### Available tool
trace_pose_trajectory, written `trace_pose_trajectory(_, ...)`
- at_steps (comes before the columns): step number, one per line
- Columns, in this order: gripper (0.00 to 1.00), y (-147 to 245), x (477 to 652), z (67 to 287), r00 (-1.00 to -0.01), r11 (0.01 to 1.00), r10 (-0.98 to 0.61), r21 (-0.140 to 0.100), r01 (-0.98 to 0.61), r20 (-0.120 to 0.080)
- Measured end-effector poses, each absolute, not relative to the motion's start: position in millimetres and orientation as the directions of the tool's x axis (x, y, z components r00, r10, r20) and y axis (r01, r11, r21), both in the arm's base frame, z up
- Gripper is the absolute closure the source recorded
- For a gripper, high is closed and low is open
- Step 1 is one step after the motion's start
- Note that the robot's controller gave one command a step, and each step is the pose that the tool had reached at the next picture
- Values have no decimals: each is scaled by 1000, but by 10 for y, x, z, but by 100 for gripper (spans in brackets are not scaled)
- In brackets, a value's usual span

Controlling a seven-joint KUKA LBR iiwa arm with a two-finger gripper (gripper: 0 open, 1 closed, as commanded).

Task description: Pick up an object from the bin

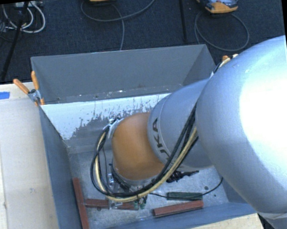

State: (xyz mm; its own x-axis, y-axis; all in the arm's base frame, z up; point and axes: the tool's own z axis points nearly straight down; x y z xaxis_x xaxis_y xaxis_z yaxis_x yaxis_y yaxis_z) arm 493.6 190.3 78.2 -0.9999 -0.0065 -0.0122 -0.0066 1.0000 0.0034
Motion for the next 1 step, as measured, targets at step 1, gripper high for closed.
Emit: trace_pose_trajectory(1, 100, 1886, 4922, 1240, -1000, 1000, -1, -2, -1, 6)
